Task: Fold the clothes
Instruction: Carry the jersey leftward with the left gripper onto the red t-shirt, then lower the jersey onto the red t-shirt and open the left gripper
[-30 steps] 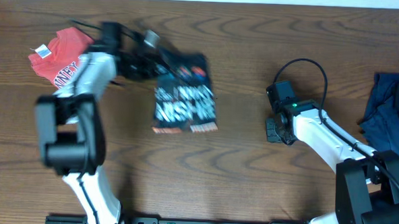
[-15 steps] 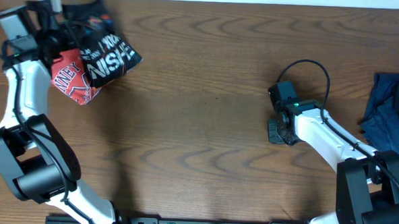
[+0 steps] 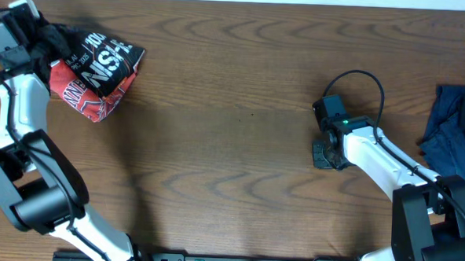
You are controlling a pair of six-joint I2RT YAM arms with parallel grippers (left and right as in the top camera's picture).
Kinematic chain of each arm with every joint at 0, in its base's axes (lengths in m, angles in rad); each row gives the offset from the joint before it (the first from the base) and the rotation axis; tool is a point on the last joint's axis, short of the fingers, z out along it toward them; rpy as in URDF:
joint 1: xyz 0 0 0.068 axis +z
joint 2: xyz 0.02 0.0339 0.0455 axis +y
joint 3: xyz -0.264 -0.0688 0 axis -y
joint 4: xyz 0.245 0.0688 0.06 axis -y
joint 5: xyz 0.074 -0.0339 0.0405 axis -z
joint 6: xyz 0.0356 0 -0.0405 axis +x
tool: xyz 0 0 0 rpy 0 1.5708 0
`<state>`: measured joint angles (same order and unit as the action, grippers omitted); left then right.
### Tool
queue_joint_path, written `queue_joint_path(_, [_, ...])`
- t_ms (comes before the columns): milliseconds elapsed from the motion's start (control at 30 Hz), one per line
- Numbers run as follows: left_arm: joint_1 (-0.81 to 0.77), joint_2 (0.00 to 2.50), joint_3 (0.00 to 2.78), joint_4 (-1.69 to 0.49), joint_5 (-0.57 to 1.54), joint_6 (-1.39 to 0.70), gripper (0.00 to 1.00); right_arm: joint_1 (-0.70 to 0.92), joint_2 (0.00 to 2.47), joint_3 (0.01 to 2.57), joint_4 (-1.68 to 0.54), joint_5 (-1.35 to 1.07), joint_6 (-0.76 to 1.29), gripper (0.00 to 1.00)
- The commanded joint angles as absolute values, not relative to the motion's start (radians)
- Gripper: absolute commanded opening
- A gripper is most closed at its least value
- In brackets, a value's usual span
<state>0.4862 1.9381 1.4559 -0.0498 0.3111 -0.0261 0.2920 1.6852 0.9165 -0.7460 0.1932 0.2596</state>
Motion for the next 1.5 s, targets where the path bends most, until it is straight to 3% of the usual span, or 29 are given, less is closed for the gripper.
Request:
queue_joint_path(0, [0.511,1.984,1.469,-0.056,0.271,-0.029,0.14,0.287,1.668,0.929,-0.753,0.206,0.276,0.11])
queue_joint_path(100, [0.53,1.986,1.469,-0.069,0.271,-0.043,0.17,0.287,1.668,0.93,-0.752,0.206,0.276,0.11])
queue_joint_path(233, [0.57,1.982,1.469,-0.078,0.271,-0.116,0.37,0.287,1.668,0.93,-0.752,0.206,0.276,0.13])
queue_joint_path(333, [0.609,1.982,1.469,-0.097,0.272,-0.2,0.83,0.287,1.668,0.93,-0.752,0.206,0.276,0.13])
queue_joint_path(400, [0.635,1.981,1.469,-0.113,0.291,-0.263,0.97,0.287,1.668,0.93,-0.752,0.207,0.276,0.14])
queue_joint_path(567, [0.667,1.965,1.469,-0.111,0.458,-0.294,0.98,0.287,1.668,0.93,-0.748,0.211,0.276,0.17])
queue_joint_path(867, [0.593,1.86,1.469,-0.082,0.544,-0.255,0.98,0.286,1.668,0.929,-0.748,0.213,0.276,0.22])
queue_joint_path(1133, [0.531,1.891,1.469,-0.061,0.515,-0.256,0.98,0.286,1.668,0.929,-0.757,0.213,0.276,0.2])
queue_joint_path(1467, [0.577,2.068,1.468,-0.075,0.388,-0.256,0.98,0.286,1.668,0.929,-0.767,0.205,0.276,0.2])
